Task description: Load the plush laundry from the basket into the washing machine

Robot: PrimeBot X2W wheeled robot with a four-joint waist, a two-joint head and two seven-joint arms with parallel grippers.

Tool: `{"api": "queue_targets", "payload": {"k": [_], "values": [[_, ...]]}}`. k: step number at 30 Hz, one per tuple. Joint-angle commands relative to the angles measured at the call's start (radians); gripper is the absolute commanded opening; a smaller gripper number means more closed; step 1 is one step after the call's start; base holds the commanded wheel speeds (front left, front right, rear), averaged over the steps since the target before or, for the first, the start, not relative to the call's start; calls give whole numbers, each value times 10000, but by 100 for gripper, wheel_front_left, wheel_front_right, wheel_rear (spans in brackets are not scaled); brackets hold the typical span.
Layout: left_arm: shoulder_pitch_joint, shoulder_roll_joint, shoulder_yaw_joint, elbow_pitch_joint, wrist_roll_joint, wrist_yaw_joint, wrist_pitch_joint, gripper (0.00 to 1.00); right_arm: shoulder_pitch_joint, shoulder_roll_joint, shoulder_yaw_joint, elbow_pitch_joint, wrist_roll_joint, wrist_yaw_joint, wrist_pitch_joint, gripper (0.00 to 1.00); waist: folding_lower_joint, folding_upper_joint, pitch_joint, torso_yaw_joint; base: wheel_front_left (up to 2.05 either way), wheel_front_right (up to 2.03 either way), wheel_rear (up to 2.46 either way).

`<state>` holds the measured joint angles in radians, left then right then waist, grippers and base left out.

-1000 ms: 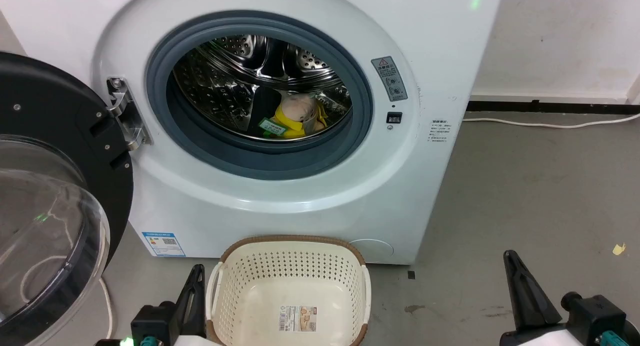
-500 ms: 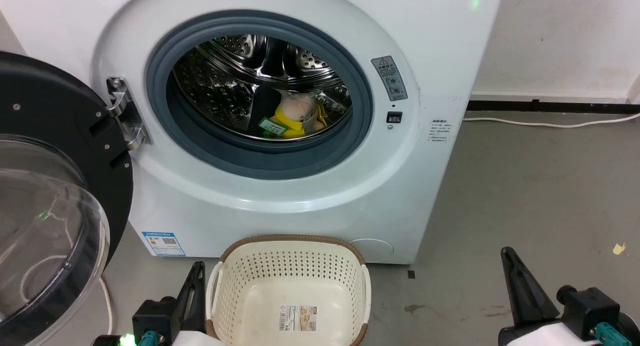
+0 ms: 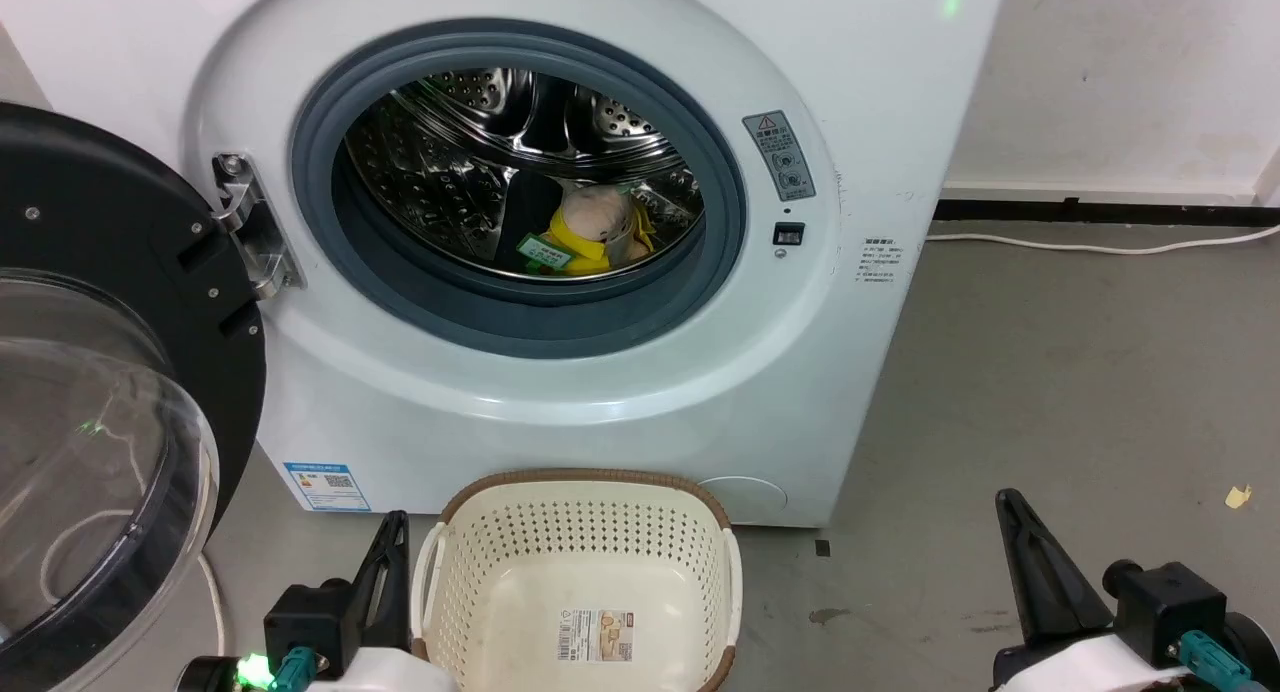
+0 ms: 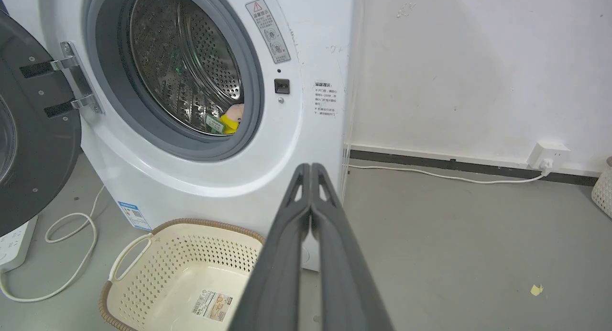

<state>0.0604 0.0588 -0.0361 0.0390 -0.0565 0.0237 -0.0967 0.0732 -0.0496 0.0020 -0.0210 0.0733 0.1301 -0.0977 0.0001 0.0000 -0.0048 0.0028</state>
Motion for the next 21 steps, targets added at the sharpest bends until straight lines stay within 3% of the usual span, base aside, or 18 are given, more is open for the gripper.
{"api": "queue_targets", "payload": {"k": [1,21], "values": [[-178,-3,53,-57,77,-29,65,0,-184,-4,-13,40,-103,4,71,0,-1,0,1,-1,0,0,0],[-371,-40,193,-208,298,-123,474,0,-432,-5,-16,117,-388,5,481,0,-1,0,22,-13,0,0,0]]}}
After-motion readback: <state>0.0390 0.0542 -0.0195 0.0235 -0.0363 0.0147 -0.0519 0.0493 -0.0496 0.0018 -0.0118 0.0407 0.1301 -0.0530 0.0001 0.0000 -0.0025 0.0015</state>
